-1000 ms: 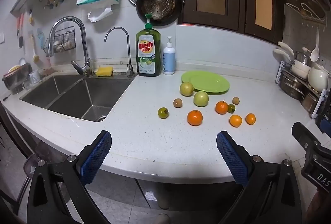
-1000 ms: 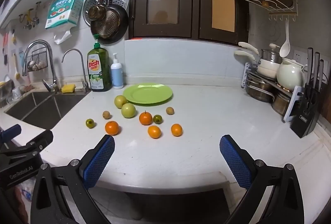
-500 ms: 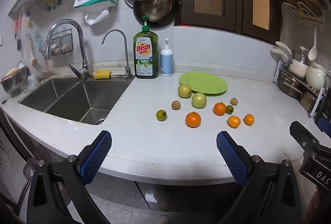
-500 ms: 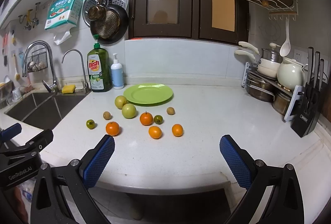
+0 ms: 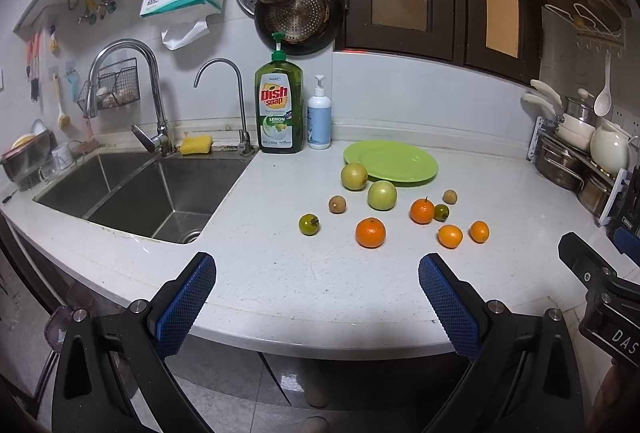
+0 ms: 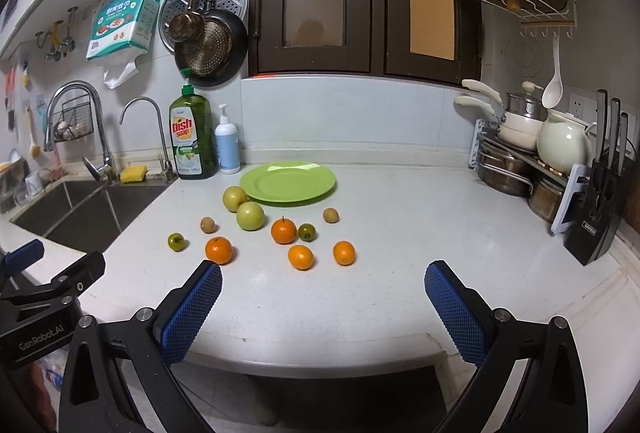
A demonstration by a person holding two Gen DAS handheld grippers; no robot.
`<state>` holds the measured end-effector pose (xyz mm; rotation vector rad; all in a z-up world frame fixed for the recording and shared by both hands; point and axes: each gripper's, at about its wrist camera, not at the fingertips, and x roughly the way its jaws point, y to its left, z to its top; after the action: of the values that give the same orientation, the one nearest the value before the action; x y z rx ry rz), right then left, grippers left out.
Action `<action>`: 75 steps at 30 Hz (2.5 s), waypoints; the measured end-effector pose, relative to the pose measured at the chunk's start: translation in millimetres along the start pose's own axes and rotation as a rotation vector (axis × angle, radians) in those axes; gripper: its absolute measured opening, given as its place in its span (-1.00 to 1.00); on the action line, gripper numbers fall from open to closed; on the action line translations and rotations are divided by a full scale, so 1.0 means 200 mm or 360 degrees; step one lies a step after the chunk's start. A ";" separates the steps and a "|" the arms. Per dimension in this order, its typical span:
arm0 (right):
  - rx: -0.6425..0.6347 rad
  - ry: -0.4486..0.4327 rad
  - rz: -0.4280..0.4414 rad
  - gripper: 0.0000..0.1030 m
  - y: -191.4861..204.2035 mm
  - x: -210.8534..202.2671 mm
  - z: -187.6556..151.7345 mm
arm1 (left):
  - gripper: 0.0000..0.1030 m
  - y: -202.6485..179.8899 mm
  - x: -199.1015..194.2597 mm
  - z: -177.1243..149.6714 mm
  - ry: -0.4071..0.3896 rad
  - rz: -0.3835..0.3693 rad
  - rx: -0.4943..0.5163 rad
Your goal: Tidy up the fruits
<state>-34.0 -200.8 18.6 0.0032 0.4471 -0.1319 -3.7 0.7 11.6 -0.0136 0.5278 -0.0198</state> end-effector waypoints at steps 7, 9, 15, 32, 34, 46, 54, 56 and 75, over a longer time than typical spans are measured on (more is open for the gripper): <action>-0.0001 -0.0001 0.0003 0.99 -0.01 0.00 0.00 | 1.00 -0.01 0.00 0.00 0.0001 -0.0004 0.0000; 0.0001 0.0000 0.0001 0.99 -0.01 0.00 0.00 | 1.00 -0.01 0.00 0.00 0.0001 -0.0005 0.0002; 0.0002 0.0000 0.0007 0.99 -0.01 0.00 0.00 | 1.00 -0.01 -0.01 0.01 0.0000 0.0002 0.0003; 0.0001 0.0008 0.0013 0.99 -0.01 0.01 0.00 | 1.00 -0.01 0.00 0.01 -0.0001 0.0000 0.0004; 0.0000 0.0010 0.0013 0.99 -0.01 0.01 0.01 | 1.00 -0.01 0.00 0.02 0.0000 0.0000 0.0007; -0.0023 0.0048 0.0057 0.99 0.05 0.10 0.03 | 1.00 0.05 0.08 0.04 0.0035 0.0034 0.0004; -0.0068 0.0100 0.0147 0.99 0.16 0.23 0.06 | 1.00 0.13 0.20 0.05 0.0073 0.0039 0.0047; -0.0075 0.0117 0.0179 0.99 0.20 0.28 0.07 | 1.00 0.15 0.25 0.07 0.0083 0.0029 0.0074; -0.0208 0.0438 0.0380 0.47 0.55 0.89 0.05 | 0.48 0.20 0.87 0.16 0.0253 -0.0276 0.0487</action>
<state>143.7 -114.2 -51.4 -0.0541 0.7257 0.1345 163.9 36.8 -49.7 0.2429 0.6769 -0.2724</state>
